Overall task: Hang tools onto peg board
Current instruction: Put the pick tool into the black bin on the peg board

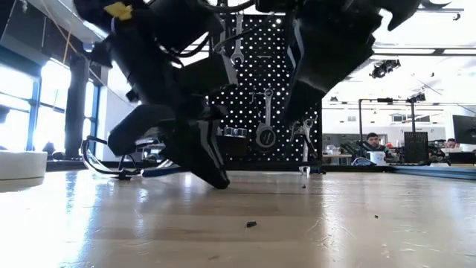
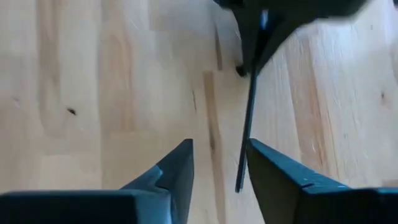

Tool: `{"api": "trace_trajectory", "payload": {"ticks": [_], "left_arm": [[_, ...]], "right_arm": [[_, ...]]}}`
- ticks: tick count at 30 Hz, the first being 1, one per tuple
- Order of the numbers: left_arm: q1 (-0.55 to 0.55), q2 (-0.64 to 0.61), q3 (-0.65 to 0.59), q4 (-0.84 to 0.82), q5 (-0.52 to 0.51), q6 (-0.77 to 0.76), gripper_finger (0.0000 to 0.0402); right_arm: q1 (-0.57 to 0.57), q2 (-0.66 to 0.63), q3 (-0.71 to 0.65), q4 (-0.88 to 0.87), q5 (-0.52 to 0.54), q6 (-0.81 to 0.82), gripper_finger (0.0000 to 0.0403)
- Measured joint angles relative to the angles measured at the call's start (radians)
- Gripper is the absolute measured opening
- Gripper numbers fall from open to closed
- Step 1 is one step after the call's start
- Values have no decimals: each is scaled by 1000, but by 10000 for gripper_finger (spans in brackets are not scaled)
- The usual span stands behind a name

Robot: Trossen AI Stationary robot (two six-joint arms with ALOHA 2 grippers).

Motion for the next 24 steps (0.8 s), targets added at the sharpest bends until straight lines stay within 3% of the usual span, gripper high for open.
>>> {"api": "trace_trajectory", "payload": {"ticks": [5,10,18,24], "left_arm": [[0,0,119,-232,8,21,1],[1,0,194,-393,16,29,1],[1,-1,229,-495,15,38,0],[16,-3,296,-589,24,46,0]], "right_arm": [[29,0,0,7,56,12,160],[87,0,0,-65,177,77,161],[223,-17,74,-316,425,276,160],[290,-14,82,-286,418,305,160]]}}
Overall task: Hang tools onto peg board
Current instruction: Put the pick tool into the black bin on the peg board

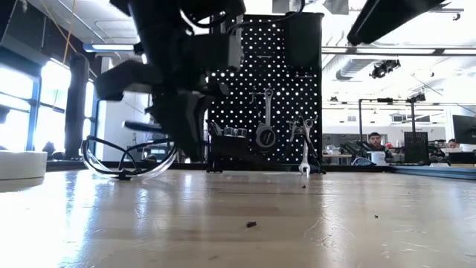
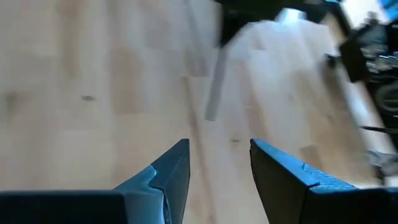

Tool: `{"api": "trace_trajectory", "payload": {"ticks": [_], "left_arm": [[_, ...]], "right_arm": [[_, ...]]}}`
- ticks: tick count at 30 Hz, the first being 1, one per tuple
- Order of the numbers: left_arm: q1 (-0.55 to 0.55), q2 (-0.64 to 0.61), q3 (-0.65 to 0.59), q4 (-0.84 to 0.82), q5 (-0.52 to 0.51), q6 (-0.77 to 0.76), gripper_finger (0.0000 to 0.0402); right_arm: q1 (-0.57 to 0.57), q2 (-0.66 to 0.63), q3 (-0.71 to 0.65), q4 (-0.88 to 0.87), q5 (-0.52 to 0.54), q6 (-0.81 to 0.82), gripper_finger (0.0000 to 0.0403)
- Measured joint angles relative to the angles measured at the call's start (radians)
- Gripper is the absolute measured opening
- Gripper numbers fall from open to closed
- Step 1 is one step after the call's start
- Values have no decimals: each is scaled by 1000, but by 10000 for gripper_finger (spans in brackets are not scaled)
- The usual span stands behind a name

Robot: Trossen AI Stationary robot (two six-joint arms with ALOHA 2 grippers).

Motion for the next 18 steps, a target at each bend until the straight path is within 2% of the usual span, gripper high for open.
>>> {"api": "trace_trajectory", "payload": {"ticks": [5,9,18], "left_arm": [[24,-1,92,-80,45,0,0],[39,-1,164,-149,48,-13,0],[44,-2,193,-195,50,-39,0]], "right_arm": [[-7,2,-49,237,22,-108,160],[-57,2,-112,394,32,-172,160],[-194,4,-145,518,23,-287,160]]}}
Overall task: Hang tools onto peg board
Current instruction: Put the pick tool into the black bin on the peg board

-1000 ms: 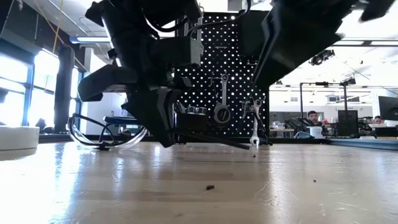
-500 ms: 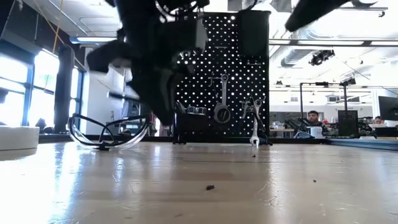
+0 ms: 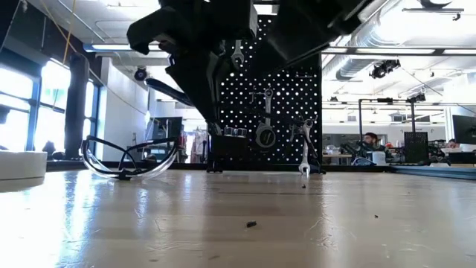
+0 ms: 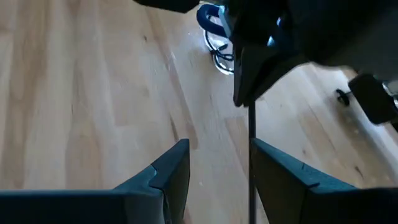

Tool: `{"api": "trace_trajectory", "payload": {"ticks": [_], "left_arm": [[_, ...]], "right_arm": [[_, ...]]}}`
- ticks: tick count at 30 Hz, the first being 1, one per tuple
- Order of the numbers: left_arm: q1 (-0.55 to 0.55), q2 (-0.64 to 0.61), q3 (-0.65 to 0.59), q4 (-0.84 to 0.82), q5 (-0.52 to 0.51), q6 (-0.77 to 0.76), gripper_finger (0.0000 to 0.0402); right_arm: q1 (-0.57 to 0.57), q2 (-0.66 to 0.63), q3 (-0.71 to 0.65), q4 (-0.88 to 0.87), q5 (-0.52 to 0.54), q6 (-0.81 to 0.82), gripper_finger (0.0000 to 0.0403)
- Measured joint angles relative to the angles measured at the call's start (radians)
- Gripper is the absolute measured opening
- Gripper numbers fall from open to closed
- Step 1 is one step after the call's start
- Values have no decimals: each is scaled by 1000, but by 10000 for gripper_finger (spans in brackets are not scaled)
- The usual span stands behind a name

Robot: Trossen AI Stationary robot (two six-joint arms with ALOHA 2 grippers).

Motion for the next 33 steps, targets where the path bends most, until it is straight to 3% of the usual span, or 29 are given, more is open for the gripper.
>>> {"api": "trace_trajectory", "payload": {"ticks": [4,11,18,23,33], "left_arm": [[0,0,0,0,9,-8,0],[0,0,0,27,78,-12,0],[1,0,0,26,133,-18,0],[0,0,0,25,154,-30,0],[1,0,0,30,188,-44,0]], "right_arm": [[-39,5,0,19,-67,-31,160],[-60,64,0,74,-91,-62,157],[-60,75,0,79,-39,-54,79],[-74,75,0,86,-75,-83,12],[-91,75,0,123,-116,-99,8]]}}
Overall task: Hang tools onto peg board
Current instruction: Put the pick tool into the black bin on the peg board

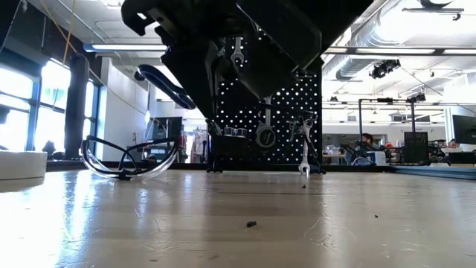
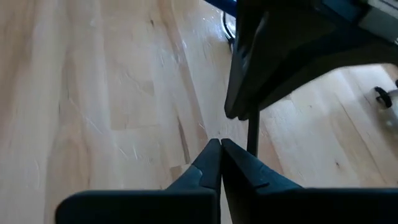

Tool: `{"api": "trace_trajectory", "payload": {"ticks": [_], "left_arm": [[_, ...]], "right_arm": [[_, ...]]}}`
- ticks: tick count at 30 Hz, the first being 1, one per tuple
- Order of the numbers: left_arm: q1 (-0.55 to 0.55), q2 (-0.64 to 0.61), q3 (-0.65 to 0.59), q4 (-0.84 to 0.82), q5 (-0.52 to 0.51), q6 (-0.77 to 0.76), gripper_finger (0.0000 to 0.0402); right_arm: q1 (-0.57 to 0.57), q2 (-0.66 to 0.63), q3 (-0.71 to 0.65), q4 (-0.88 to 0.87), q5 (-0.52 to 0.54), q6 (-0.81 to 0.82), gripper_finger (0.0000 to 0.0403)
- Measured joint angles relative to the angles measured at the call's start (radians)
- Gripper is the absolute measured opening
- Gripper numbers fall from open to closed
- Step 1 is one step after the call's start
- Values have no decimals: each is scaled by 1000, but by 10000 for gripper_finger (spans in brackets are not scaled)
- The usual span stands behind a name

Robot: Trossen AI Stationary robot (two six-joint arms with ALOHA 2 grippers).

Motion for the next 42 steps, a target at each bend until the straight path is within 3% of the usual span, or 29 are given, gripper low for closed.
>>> {"api": "trace_trajectory", "payload": {"ticks": [5,22,26,32,36,42], "left_arm": [[-3,0,0,10,12,-5,0],[-9,0,0,9,4,-15,0],[-9,0,1,7,4,-7,0],[-9,0,1,7,0,-7,0],[-8,0,1,12,-3,-7,0],[-5,0,1,8,-9,-25,0]], "right_arm": [[-2,0,0,56,-14,-54,8],[22,-3,0,8,-3,-32,4],[51,-13,0,8,48,-25,29],[81,-32,0,9,166,4,98],[49,-30,0,-33,115,74,125],[-5,-27,0,-44,-3,88,127]]}}
